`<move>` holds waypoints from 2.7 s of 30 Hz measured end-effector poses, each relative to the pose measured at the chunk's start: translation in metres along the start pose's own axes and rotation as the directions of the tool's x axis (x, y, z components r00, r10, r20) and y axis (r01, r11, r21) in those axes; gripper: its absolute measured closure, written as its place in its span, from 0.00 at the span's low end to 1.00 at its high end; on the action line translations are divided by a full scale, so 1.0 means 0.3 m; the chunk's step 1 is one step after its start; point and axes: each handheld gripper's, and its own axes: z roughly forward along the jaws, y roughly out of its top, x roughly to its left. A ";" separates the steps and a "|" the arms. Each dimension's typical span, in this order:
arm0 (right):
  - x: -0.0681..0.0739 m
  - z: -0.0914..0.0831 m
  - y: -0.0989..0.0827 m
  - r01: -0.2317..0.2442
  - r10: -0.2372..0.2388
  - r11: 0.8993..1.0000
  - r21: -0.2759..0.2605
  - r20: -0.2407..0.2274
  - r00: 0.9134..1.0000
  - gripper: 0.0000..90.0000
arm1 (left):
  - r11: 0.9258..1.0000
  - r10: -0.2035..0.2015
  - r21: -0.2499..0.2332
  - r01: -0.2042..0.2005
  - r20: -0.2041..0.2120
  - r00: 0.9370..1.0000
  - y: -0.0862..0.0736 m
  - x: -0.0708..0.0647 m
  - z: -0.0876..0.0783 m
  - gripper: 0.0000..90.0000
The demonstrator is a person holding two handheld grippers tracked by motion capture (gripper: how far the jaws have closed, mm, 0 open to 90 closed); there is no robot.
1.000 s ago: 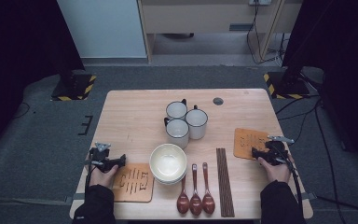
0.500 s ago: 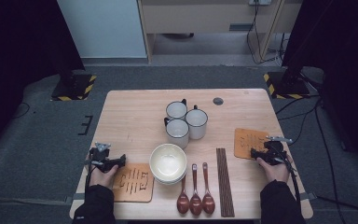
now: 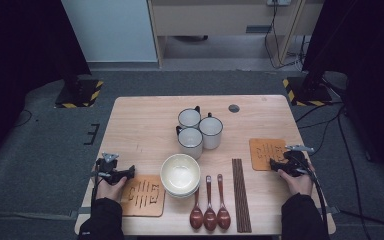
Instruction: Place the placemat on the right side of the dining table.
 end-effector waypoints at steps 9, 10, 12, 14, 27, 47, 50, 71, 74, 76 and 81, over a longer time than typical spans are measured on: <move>-0.009 0.000 -0.001 0.019 -0.019 1.000 -0.002 -0.017 1.000 0.21 | 1.000 0.000 0.000 0.000 0.000 1.000 0.000 0.000 0.000 0.03; -0.008 0.000 -0.001 0.014 -0.014 1.000 -0.002 -0.013 1.000 0.21 | 1.000 0.000 0.000 0.000 0.000 1.000 0.000 0.000 0.000 0.03; -0.008 -0.001 -0.001 0.014 -0.015 1.000 -0.001 -0.011 1.000 0.21 | 1.000 0.000 0.000 0.000 0.000 1.000 0.000 0.000 0.000 0.03; -0.008 -0.001 -0.001 0.015 -0.015 1.000 -0.001 -0.012 1.000 0.21 | 1.000 0.000 0.000 0.000 0.000 1.000 0.000 0.000 0.000 0.03; -0.008 -0.003 0.000 0.012 -0.012 1.000 -0.009 -0.004 1.000 0.19 | 1.000 0.000 0.000 0.000 0.000 1.000 0.000 0.000 0.000 0.03; -0.011 -0.041 0.015 -0.035 0.034 0.994 -0.103 -0.013 0.999 0.22 | 1.000 -0.003 0.008 0.003 0.001 1.000 0.000 0.000 0.002 0.01; -0.010 -0.057 0.022 -0.052 0.050 0.991 -0.126 -0.022 0.999 0.24 | 1.000 -0.005 0.010 0.005 0.000 1.000 0.000 0.000 0.002 0.00; 0.056 -0.124 0.070 -0.032 0.010 0.981 -0.190 -0.113 0.993 0.07 | 0.999 -0.028 -0.040 0.028 0.002 1.000 0.011 0.012 -0.047 0.18; 0.068 -0.143 0.077 -0.018 -0.006 0.979 -0.202 -0.120 0.993 0.11 | 0.997 -0.030 -0.075 0.032 0.020 0.999 0.023 0.008 -0.069 0.20; 0.074 -0.151 0.079 -0.010 -0.015 0.978 -0.206 -0.121 0.992 0.13 | 0.995 -0.031 -0.095 0.034 0.032 0.999 0.029 0.005 -0.083 0.22; 0.083 -0.172 0.089 -0.015 -0.017 0.975 -0.221 -0.142 0.990 0.18 | 0.988 -0.025 -0.148 0.036 0.073 0.997 0.047 -0.008 -0.122 0.24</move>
